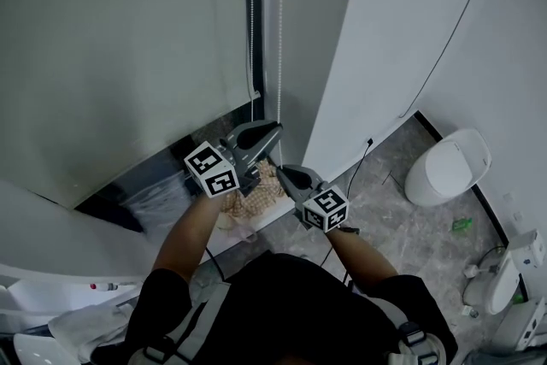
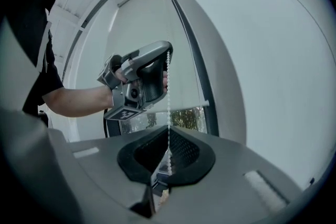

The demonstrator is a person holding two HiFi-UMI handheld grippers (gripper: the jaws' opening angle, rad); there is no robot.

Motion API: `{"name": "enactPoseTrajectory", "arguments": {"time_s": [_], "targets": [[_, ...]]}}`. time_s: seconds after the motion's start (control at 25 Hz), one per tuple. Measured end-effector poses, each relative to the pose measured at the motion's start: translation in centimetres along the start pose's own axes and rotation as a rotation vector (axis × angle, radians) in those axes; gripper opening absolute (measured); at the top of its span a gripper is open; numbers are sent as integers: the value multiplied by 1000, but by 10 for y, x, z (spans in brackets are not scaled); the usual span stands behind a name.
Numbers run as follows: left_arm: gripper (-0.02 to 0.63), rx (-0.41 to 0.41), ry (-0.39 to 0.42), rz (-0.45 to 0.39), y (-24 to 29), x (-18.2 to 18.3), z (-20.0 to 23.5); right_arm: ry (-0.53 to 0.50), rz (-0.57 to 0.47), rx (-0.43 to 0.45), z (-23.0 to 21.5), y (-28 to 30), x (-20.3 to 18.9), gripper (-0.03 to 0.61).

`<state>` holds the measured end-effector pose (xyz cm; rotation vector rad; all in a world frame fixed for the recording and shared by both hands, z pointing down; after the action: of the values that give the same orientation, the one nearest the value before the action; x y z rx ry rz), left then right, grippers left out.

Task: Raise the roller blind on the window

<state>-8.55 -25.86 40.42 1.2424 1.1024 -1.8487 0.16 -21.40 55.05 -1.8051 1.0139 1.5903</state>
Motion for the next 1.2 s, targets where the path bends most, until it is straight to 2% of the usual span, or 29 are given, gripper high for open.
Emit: {"name": "enactPoseTrajectory", "arguments": {"time_s": [0.16, 0.2, 0.24, 0.28, 0.52, 0.68, 0.84, 0.96, 1.2], "targets": [[12, 43, -21, -24, -5, -3, 2, -35, 30, 40, 6, 2, 2, 19], [14, 56, -12, -23, -5, -2, 3, -50, 20, 65, 9, 2, 10, 55], [14, 67, -4, -24, -6, -2, 4, -62, -1, 87, 12, 0, 20, 125], [14, 76, -1, -29, -6, -3, 5, -71, -33, 99, 12, -3, 33, 143], [14, 115, -22, -42, -12, 3, 6, -168, -331, 87, 11, -14, 156, 141], [14, 110, -1, -47, -16, 3, 9, -208, -485, 130, 21, -4, 231, 133], [14, 123, -1, -33, -17, 5, 8, -231, -523, 124, 23, 13, 273, 126], [14, 118, -2, -44, -18, 4, 7, -207, -541, 137, 22, 23, 293, 122], [14, 110, -14, -50, -20, 1, 4, -157, -588, 157, 23, 34, 316, 103]]}}
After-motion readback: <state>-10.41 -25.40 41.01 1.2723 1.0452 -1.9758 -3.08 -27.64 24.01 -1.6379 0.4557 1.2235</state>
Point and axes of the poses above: the fingertips, and each gripper's own axes: y forward along the fingers, z to its left, x out of its top, the point moved 5 cm from there along -y, backward along the fingers, and after that the axes turned 1 degree about -z, right-handed, at the moved point
